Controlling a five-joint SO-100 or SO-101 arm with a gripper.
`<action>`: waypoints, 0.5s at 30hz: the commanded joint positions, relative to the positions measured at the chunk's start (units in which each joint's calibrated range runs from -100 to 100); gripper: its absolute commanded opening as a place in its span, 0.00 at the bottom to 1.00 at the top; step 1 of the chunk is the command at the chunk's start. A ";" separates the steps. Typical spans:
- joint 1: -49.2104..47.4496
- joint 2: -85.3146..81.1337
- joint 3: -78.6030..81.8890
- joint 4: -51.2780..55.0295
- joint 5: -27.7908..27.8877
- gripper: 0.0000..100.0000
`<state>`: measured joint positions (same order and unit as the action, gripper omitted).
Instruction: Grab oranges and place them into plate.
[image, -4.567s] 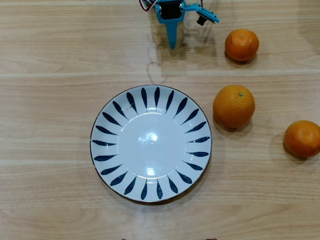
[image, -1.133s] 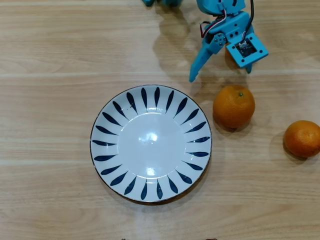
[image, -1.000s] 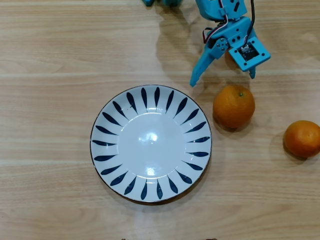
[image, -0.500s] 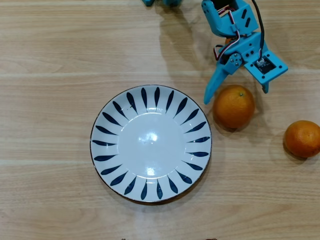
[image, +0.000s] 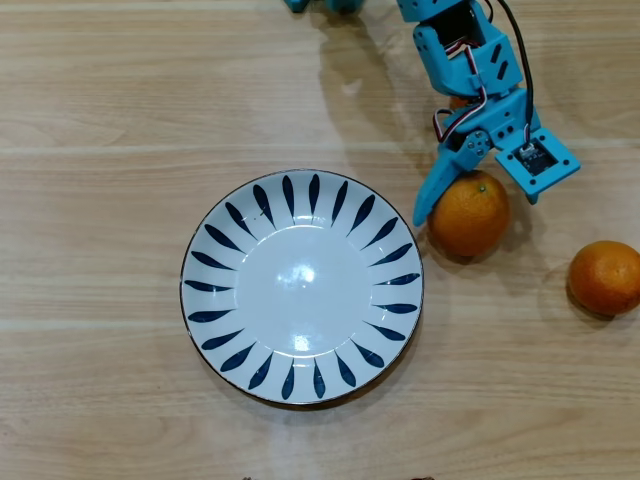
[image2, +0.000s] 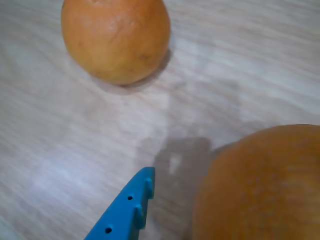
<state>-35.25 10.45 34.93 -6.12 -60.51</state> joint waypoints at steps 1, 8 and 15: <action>-0.24 -0.31 -2.74 -1.23 0.13 0.43; 0.01 -0.65 -2.11 -1.23 0.29 0.41; -0.24 -1.15 -2.47 -1.23 0.55 0.42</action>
<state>-34.57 10.28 34.84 -6.12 -60.51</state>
